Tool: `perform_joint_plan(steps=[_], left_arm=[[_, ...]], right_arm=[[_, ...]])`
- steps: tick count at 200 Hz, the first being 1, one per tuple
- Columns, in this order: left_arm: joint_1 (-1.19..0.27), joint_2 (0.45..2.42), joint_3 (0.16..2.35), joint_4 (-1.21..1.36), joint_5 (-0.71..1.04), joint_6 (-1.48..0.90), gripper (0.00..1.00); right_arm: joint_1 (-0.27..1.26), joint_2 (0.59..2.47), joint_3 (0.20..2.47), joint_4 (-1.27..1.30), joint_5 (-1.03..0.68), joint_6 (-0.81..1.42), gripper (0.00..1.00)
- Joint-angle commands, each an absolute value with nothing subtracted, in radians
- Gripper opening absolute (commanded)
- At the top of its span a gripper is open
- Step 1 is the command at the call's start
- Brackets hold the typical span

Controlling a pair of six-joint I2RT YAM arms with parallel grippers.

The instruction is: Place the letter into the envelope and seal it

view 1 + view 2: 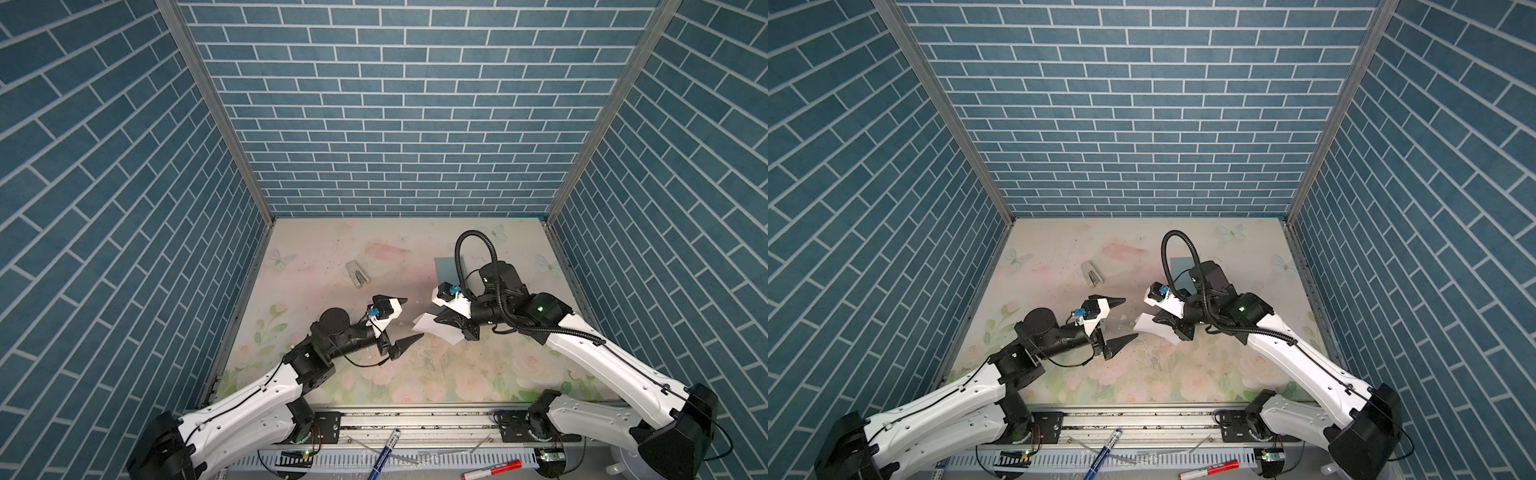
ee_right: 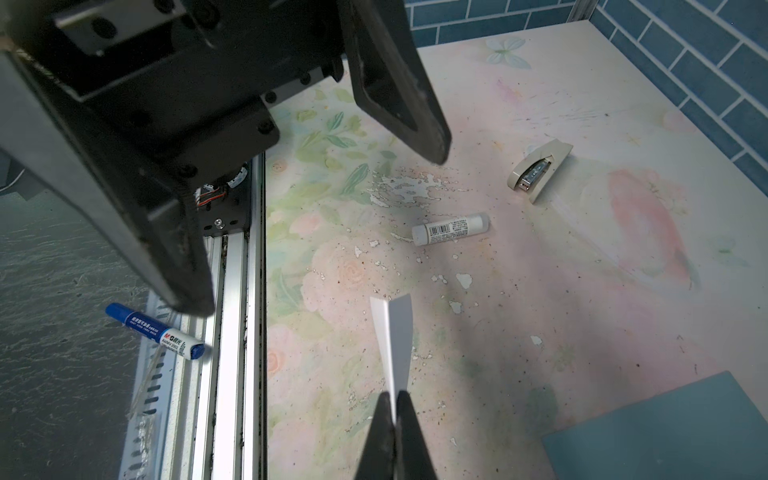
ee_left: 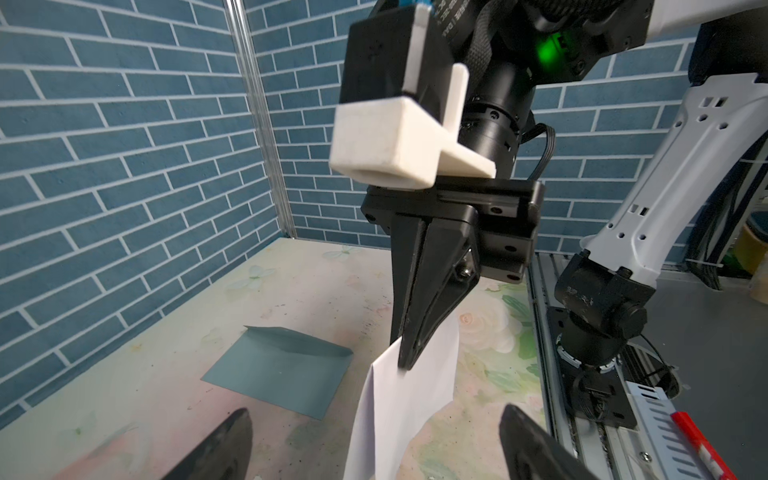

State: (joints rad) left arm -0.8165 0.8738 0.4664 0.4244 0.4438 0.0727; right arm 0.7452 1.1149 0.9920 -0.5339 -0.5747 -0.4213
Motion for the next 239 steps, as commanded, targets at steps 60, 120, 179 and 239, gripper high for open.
perform_joint_plan(steps=[60, 120, 179, 239], left_arm=[[-0.816, 0.992, 0.538, 0.441, 0.617, 0.105, 0.66], [-0.816, 0.989, 0.522, 0.449, 0.637, 0.126, 0.39], [-0.816, 0.988, 0.508, 0.448, 0.575, 0.123, 0.04], [-0.816, 0.946, 0.473, 0.479, 0.533, 0.088, 0.0]], right_arm=[[0.773, 1.108, 0.956, -0.482, -0.674, -0.465, 0.0], [0.779, 1.124, 0.963, -0.479, -0.671, -0.448, 0.0], [0.791, 1.134, 0.978, -0.474, -0.673, -0.421, 0.0], [0.792, 1.097, 0.988, -0.446, -0.616, -0.25, 0.81]])
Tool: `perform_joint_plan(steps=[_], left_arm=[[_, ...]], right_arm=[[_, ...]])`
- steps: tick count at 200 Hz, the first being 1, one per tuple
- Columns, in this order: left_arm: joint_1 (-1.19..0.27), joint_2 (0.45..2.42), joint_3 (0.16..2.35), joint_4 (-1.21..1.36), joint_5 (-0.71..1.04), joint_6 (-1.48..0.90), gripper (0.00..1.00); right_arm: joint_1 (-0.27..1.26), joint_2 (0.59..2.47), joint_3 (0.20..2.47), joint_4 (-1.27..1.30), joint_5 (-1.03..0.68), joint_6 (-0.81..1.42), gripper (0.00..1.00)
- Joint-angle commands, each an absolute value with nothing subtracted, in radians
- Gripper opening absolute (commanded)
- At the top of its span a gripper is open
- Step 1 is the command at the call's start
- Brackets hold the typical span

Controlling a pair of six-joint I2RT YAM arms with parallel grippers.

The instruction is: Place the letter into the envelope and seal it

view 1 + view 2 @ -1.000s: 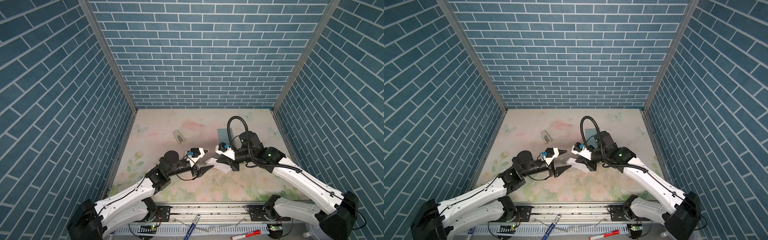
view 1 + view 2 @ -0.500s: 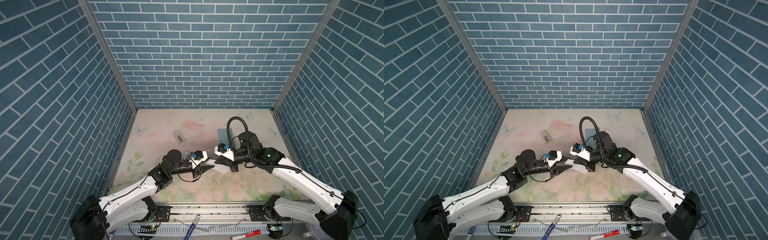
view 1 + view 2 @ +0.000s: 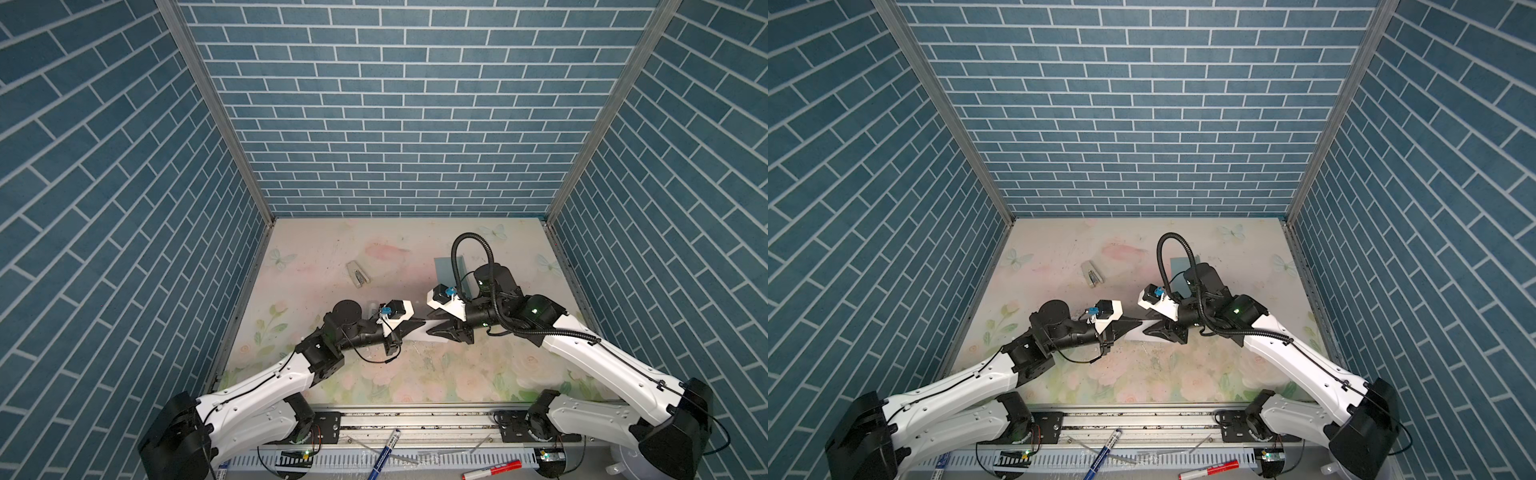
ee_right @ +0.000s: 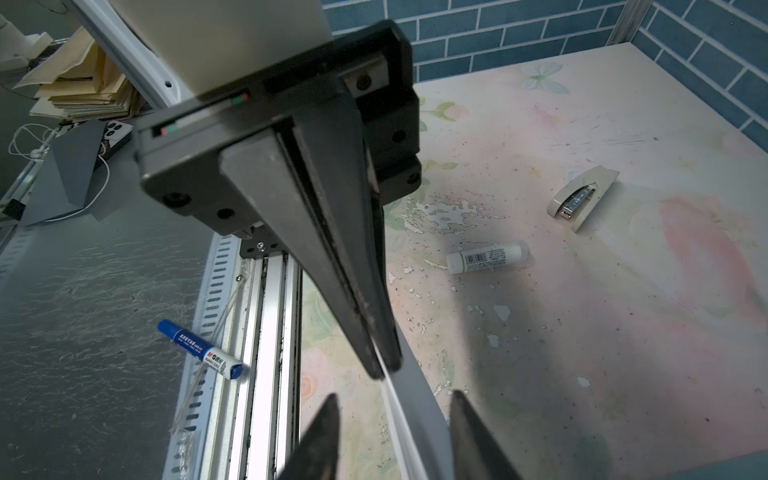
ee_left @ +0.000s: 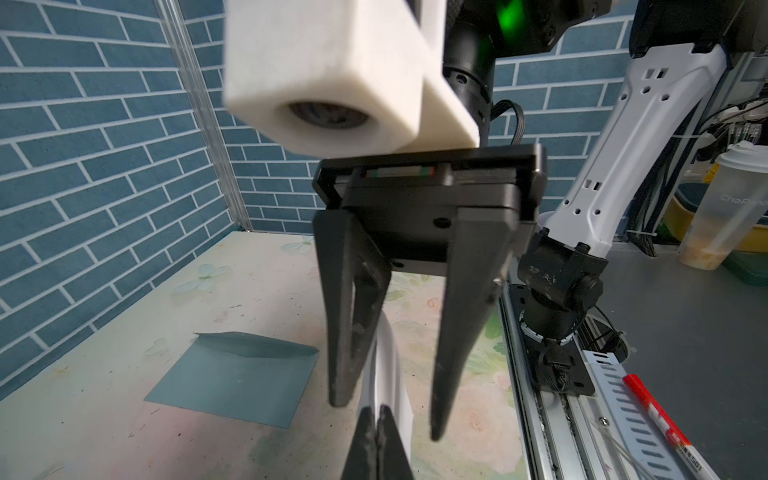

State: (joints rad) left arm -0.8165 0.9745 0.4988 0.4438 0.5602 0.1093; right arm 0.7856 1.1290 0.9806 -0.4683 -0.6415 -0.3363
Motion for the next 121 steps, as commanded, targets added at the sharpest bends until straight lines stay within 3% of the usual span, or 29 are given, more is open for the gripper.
perform_joint_plan(steps=[1, 10, 78, 102, 121], left_arm=[[-0.816, 0.945, 0.473, 0.48, 0.532, 0.087, 0.0], [-0.816, 0.939, 0.471, 0.48, 0.525, 0.084, 0.0], [-0.816, 0.92, 0.461, 0.481, 0.528, 0.081, 0.0], [-0.816, 0.921, 0.458, 0.479, 0.54, 0.084, 0.0], [-0.816, 0.915, 0.458, 0.473, 0.544, 0.085, 0.0]], right_arm=[[0.792, 1.095, 0.989, -0.446, -0.613, -0.248, 0.83], [0.792, 1.083, 0.992, -0.442, -0.605, -0.231, 0.99], [0.792, 1.018, 0.921, -0.252, -0.564, -0.116, 0.99], [0.792, 1.046, 0.9, -0.172, -0.585, -0.056, 0.95], [0.792, 1.084, 0.897, -0.136, -0.644, -0.029, 0.82]])
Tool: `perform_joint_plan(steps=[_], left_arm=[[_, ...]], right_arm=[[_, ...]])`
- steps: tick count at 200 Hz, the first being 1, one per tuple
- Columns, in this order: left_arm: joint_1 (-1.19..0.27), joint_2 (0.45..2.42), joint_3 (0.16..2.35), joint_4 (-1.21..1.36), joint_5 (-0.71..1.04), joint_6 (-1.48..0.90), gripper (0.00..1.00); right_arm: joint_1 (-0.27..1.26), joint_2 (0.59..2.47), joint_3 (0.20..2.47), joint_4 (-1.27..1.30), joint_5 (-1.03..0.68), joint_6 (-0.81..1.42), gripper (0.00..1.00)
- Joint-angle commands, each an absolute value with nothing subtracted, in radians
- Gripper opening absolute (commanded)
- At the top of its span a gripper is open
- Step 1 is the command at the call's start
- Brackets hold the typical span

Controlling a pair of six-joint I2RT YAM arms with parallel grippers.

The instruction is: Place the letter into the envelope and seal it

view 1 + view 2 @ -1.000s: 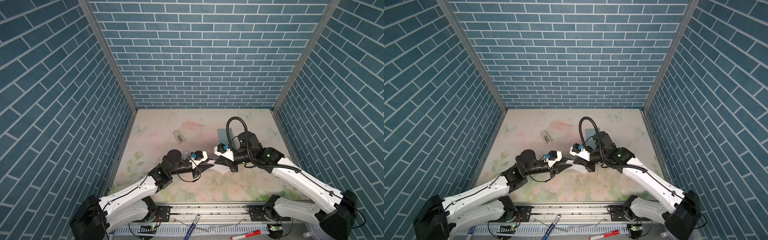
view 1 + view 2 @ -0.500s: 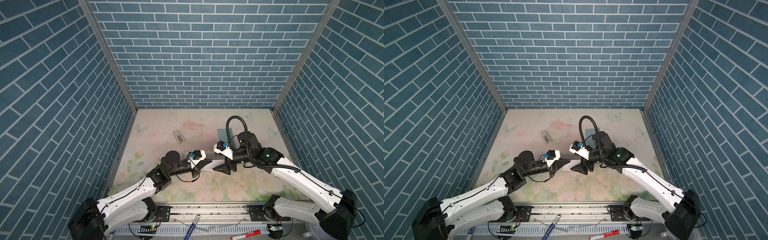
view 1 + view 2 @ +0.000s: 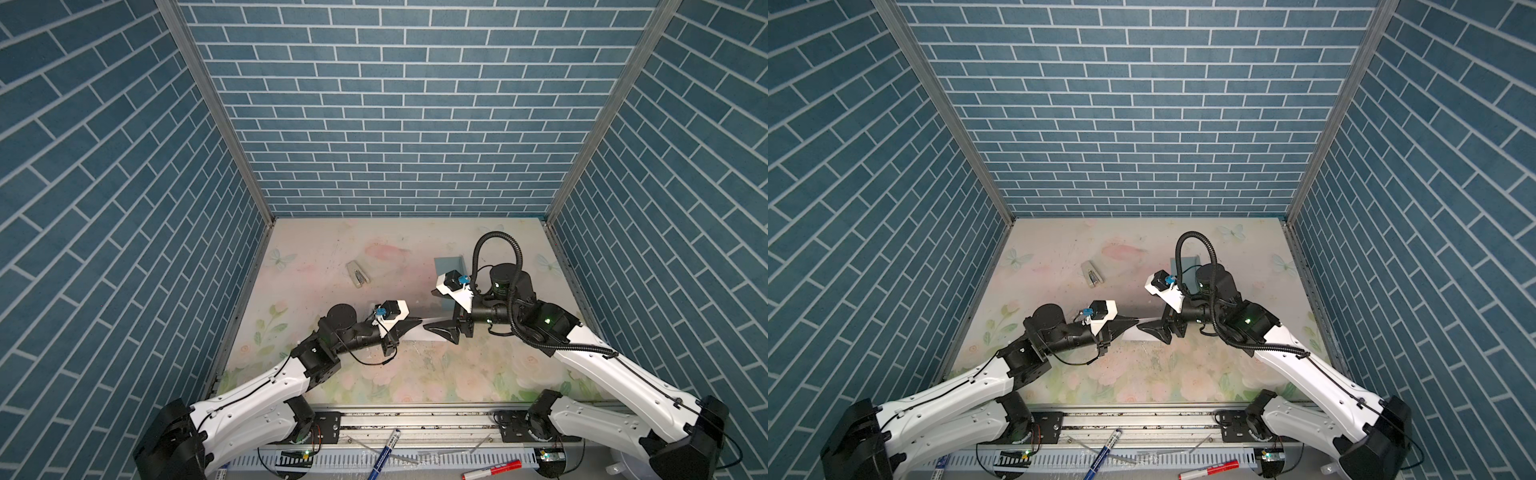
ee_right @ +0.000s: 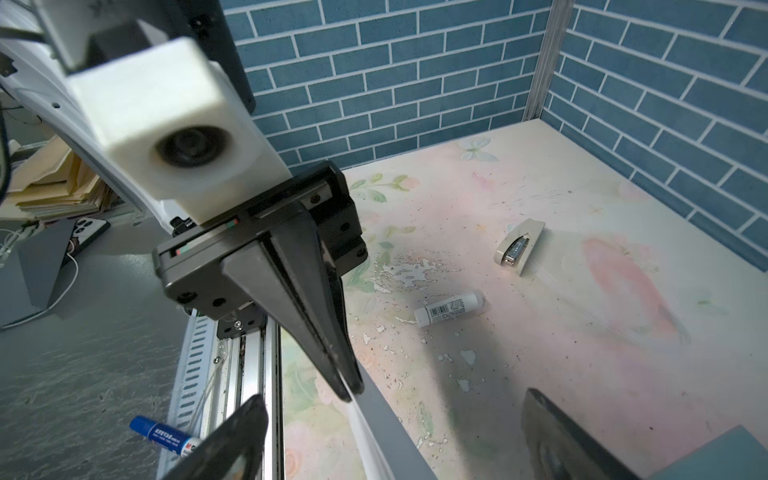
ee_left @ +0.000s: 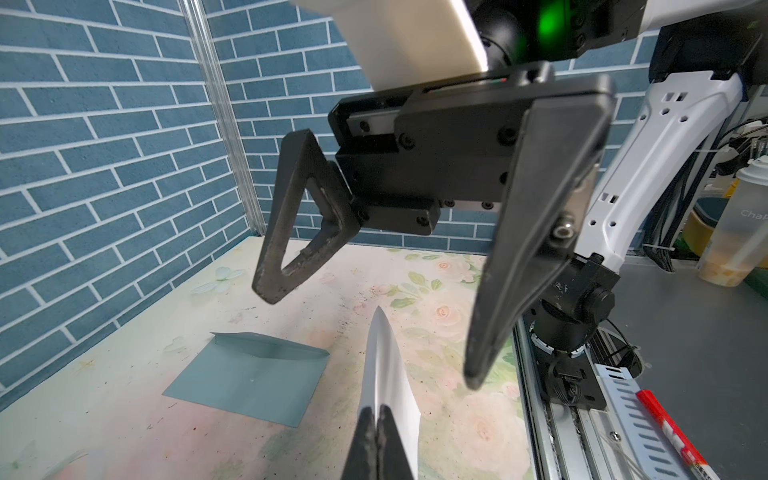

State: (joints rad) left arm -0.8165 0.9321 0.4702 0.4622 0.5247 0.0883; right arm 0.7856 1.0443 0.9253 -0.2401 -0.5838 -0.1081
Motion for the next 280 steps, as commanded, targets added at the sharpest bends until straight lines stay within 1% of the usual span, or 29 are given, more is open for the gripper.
perform_joint_plan(steps=[1, 10, 27, 54, 62, 88, 98, 123, 147, 163, 190, 222, 225, 227, 228, 233, 234, 240, 247, 252, 264, 280], left_arm=[[-0.815, 0.914, 0.458, 0.473, 0.544, 0.086, 0.0], [-0.816, 0.909, 0.457, 0.467, 0.547, 0.089, 0.0], [-0.816, 0.895, 0.456, 0.454, 0.546, 0.101, 0.0], [-0.815, 0.878, 0.448, 0.45, 0.534, 0.111, 0.0], [-0.816, 0.877, 0.447, 0.447, 0.532, 0.115, 0.0], [-0.816, 0.877, 0.448, 0.44, 0.537, 0.123, 0.0], [-0.816, 0.877, 0.447, 0.438, 0.539, 0.124, 0.0], [-0.816, 0.882, 0.449, 0.436, 0.541, 0.124, 0.0], [-0.816, 0.88, 0.452, 0.433, 0.541, 0.124, 0.0], [-0.815, 0.877, 0.451, 0.432, 0.54, 0.124, 0.0], [-0.816, 0.876, 0.453, 0.427, 0.533, 0.126, 0.0], [-0.815, 0.873, 0.454, 0.422, 0.521, 0.129, 0.0], [-0.816, 0.873, 0.453, 0.42, 0.518, 0.13, 0.0], [-0.816, 0.872, 0.453, 0.419, 0.517, 0.13, 0.0], [-0.816, 0.872, 0.453, 0.418, 0.516, 0.13, 0.0], [-0.816, 0.871, 0.453, 0.417, 0.515, 0.133, 0.0], [-0.816, 0.871, 0.454, 0.416, 0.514, 0.133, 0.0], [-0.816, 0.871, 0.454, 0.416, 0.512, 0.135, 0.0], [-0.815, 0.87, 0.454, 0.416, 0.513, 0.135, 0.0], [-0.816, 0.869, 0.455, 0.414, 0.512, 0.135, 0.0], [-0.815, 0.87, 0.456, 0.413, 0.512, 0.135, 0.0], [-0.815, 0.872, 0.457, 0.414, 0.514, 0.136, 0.0]], right_arm=[[0.791, 1.086, 0.897, -0.136, -0.646, -0.029, 0.81], [0.792, 1.101, 0.903, -0.152, -0.659, -0.035, 0.74], [0.792, 1.123, 0.93, -0.244, -0.662, -0.078, 0.68], [0.792, 1.115, 0.946, -0.35, -0.65, -0.138, 0.65], [0.792, 1.102, 0.937, -0.354, -0.647, -0.15, 0.62], [0.792, 1.066, 0.906, -0.334, -0.639, -0.183, 0.48], [0.792, 1.061, 0.904, -0.336, -0.635, -0.191, 0.44], [0.792, 1.063, 0.911, -0.34, -0.628, -0.208, 0.31], [0.792, 1.078, 0.923, -0.365, -0.621, -0.226, 0.16], [0.791, 1.081, 0.929, -0.376, -0.616, -0.233, 0.12], [0.791, 1.077, 0.93, -0.38, -0.615, -0.242, 0.0], [0.791, 1.065, 0.931, -0.402, -0.59, -0.259, 0.0], [0.791, 1.065, 0.931, -0.407, -0.583, -0.259, 0.05], [0.791, 1.065, 0.931, -0.409, -0.581, -0.26, 0.06], [0.791, 1.063, 0.931, -0.411, -0.575, -0.261, 0.09], [0.791, 1.06, 0.931, -0.417, -0.568, -0.264, 0.12], [0.79, 1.06, 0.931, -0.421, -0.563, -0.265, 0.14], [0.79, 1.057, 0.931, -0.43, -0.552, -0.269, 0.18], [0.791, 1.053, 0.931, -0.443, -0.538, -0.274, 0.25], [0.79, 1.05, 0.929, -0.45, -0.529, -0.277, 0.27], [0.79, 1.042, 0.926, -0.465, -0.522, -0.286, 0.27], [0.79, 1.037, 0.923, -0.475, -0.52, -0.291, 0.17]])
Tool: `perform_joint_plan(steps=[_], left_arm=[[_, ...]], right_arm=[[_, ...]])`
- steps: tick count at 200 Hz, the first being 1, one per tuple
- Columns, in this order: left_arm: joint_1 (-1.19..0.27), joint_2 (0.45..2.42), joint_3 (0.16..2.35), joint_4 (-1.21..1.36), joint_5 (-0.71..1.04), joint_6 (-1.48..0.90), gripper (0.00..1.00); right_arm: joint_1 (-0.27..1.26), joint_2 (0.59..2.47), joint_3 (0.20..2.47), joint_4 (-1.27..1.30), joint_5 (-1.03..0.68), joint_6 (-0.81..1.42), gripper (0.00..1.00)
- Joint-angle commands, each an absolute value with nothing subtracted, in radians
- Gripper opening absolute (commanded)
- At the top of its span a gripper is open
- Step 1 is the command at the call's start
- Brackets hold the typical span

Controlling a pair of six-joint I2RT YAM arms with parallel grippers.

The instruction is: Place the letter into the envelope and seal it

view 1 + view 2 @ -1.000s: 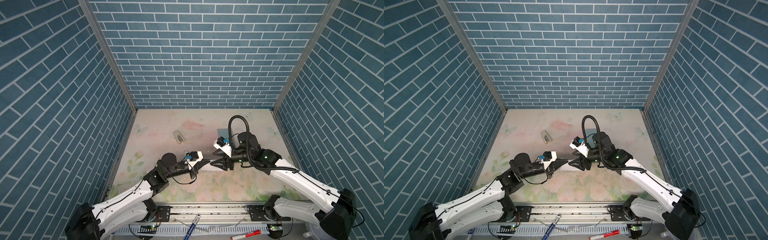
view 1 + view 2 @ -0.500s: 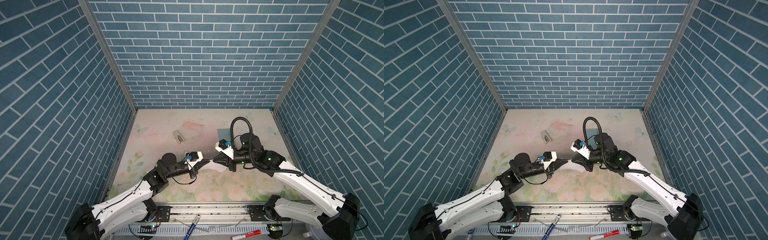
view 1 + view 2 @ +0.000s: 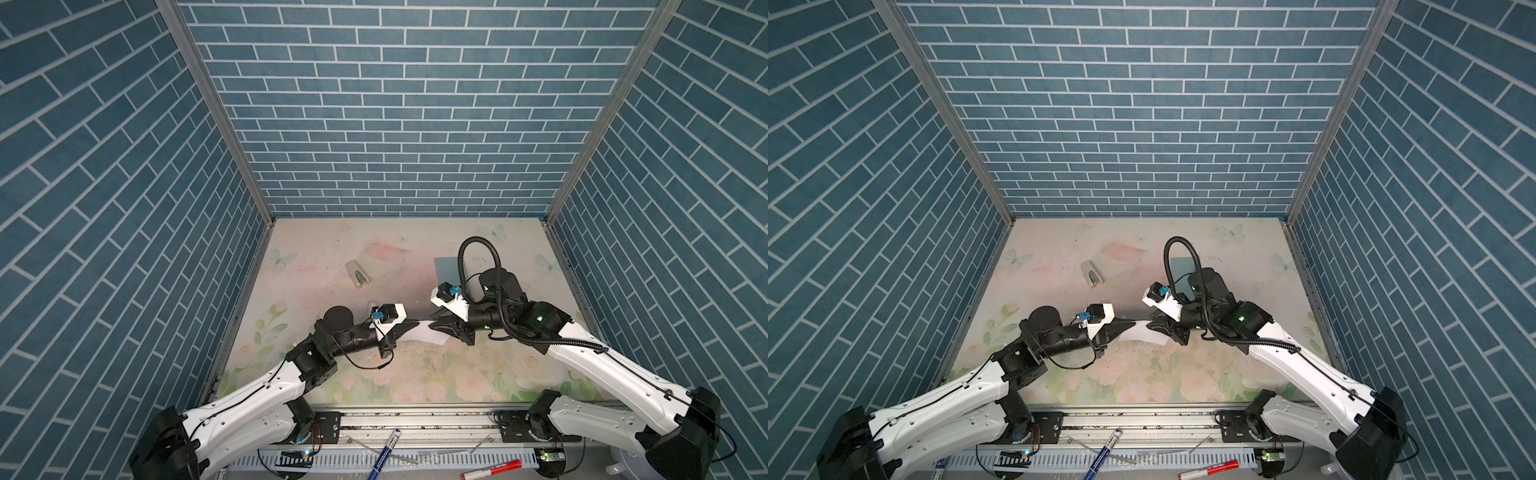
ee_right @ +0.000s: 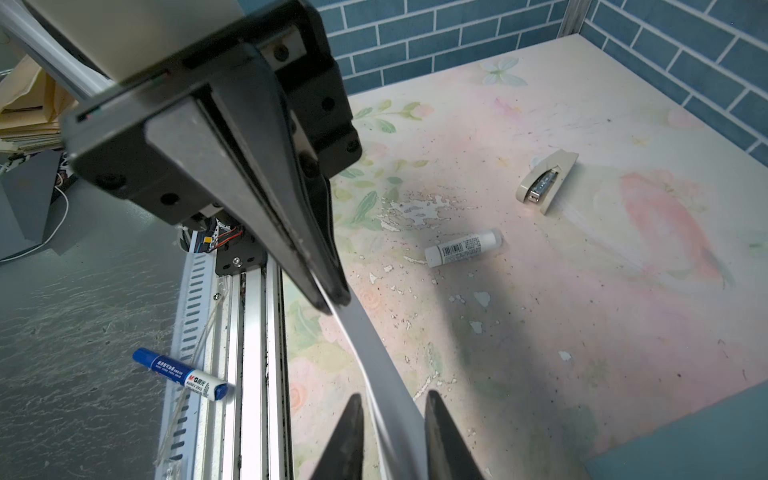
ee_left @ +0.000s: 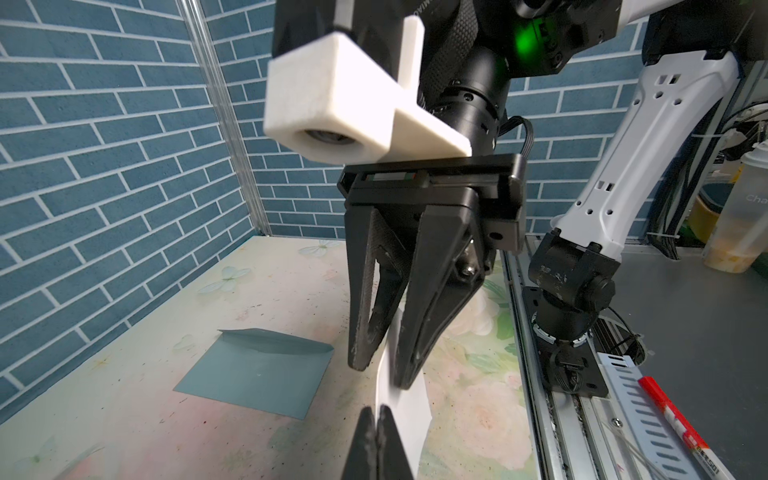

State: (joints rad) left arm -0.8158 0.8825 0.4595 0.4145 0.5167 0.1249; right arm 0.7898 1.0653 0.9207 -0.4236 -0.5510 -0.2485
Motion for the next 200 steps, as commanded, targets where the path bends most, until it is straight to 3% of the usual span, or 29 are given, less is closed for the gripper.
perform_joint_plan(steps=[1, 34, 66, 81, 104, 141, 171, 184, 200], left_arm=[[-0.816, 0.872, 0.458, 0.415, 0.514, 0.137, 0.0], [-0.815, 0.88, 0.462, 0.416, 0.512, 0.137, 0.0], [-0.816, 0.88, 0.462, 0.411, 0.509, 0.137, 0.0], [-0.815, 0.878, 0.462, 0.41, 0.508, 0.137, 0.0], [-0.816, 0.876, 0.462, 0.405, 0.506, 0.137, 0.0], [-0.815, 0.874, 0.463, 0.403, 0.505, 0.14, 0.0], [-0.816, 0.872, 0.461, 0.401, 0.503, 0.138, 0.0], [-0.816, 0.87, 0.46, 0.398, 0.503, 0.138, 0.0], [-0.815, 0.864, 0.457, 0.398, 0.5, 0.138, 0.0]], right_arm=[[0.789, 1.036, 0.923, -0.475, -0.521, -0.291, 0.16], [0.79, 1.033, 0.923, -0.483, -0.518, -0.299, 0.0], [0.79, 1.032, 0.924, -0.495, -0.49, -0.305, 0.0], [0.79, 1.026, 0.921, -0.511, -0.452, -0.304, 0.14], [0.79, 1.015, 0.915, -0.538, -0.41, -0.311, 0.18], [0.789, 1.0, 0.91, -0.558, -0.402, -0.316, 0.0], [0.789, 0.996, 0.91, -0.561, -0.396, -0.318, 0.0], [0.789, 0.997, 0.91, -0.57, -0.376, -0.316, 0.12], [0.789, 0.989, 0.908, -0.583, -0.35, -0.32, 0.18]])
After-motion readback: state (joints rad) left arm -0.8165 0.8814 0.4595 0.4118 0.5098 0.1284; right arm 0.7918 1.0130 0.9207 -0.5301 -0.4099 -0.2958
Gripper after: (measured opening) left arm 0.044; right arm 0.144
